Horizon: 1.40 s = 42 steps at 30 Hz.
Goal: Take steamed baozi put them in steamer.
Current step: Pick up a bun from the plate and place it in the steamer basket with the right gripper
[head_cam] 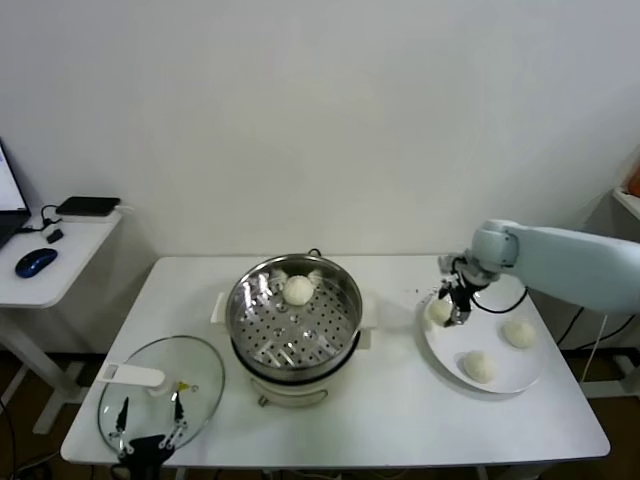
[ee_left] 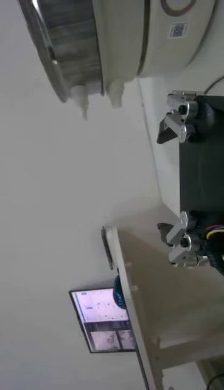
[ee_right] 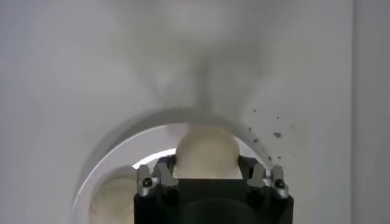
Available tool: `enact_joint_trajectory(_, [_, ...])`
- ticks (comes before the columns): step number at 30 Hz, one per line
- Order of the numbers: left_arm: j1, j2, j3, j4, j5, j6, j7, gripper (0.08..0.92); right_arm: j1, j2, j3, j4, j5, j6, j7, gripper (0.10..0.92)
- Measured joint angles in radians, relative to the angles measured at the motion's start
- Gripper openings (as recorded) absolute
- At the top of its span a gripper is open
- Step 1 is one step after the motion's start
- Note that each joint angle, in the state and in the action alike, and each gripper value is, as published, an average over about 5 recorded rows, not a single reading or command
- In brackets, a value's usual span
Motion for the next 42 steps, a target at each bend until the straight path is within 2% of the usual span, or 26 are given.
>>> enact_joint_trajectory(10, [0.004, 0.0, 0.007, -0.012, 0.003, 0.002, 0.003, 0.823, 0.294, 0.089, -0.085, 0.183, 0.248, -0.081, -0.016, 0.687])
enact_joint_trajectory(20, [0.003, 0.0, 0.016, -0.016, 0.002, 0.003, 0.014, 0.823, 0.38, 0.297, -0.022, 0.206, 0.426, -0.17, 0.007, 0.687])
enact_joint_trajectory(30, [0.002, 0.0, 0.015, -0.019, -0.003, 0.004, 0.011, 0.823, 0.302, 0.506, 0.033, 0.13, 0.456, -0.222, 0.042, 0.687])
enact_joint_trajectory(42, [-0.004, 0.0, 0.012, -0.009, -0.003, 0.003, 0.008, 0.823, 0.152, 0.654, 0.032, 0.015, 0.404, -0.242, 0.086, 0.687])
